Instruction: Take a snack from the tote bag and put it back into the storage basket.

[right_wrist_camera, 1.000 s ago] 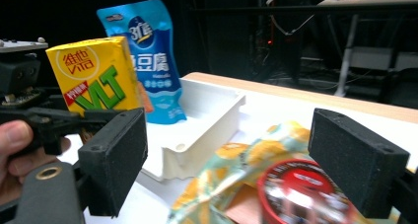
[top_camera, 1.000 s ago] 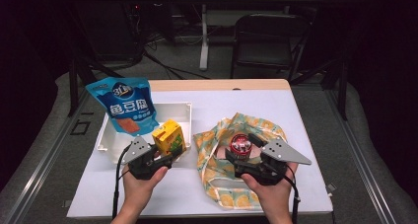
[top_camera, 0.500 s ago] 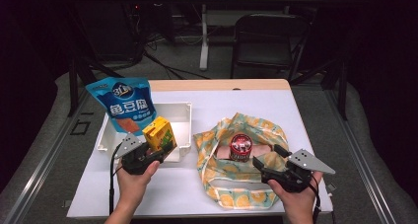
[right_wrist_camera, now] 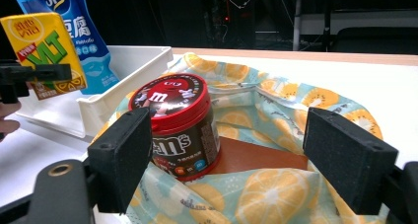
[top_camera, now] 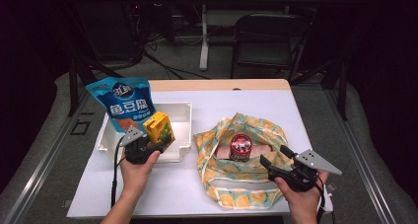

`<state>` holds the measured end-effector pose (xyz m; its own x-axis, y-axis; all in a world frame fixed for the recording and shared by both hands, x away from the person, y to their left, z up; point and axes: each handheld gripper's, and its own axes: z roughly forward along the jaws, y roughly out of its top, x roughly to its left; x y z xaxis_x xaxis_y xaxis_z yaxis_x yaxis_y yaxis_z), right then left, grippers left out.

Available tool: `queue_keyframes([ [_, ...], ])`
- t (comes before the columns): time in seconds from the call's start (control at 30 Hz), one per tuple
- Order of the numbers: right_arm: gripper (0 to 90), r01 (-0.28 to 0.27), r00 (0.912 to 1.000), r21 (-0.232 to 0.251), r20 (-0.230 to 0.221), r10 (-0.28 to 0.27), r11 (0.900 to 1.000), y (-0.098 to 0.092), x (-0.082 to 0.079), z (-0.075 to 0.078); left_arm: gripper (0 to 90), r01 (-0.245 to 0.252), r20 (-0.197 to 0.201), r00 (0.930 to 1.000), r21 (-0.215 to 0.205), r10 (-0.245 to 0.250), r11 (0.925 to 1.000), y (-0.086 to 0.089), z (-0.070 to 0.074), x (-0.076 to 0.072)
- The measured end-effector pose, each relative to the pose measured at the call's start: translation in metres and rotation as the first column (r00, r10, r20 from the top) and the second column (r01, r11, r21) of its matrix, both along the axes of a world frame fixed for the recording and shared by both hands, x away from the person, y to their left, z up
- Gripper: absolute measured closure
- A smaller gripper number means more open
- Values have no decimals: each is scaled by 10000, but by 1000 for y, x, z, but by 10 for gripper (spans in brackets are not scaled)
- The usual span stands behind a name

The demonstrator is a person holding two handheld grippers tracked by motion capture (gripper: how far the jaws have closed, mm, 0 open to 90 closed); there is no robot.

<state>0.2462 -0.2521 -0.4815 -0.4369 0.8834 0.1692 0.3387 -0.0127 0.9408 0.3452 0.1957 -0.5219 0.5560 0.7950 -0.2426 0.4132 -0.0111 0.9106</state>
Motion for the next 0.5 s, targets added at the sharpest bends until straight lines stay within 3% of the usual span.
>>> queue_keyframes([
  [0.2,194,67,9999,-7,-139,-67,10000,-1,2,-4,514,5,-259,9997,385,5,9993,-4,-10,9],
  [0.3,196,10,9999,-39,-162,-11,10000,0,2,-5,514,-35,-479,9988,314,50,9995,-5,-16,12],
  [0.5,202,132,9995,-33,-302,-133,9999,-2,4,-9,514,71,-970,9953,873,14,9962,-8,-29,19],
])
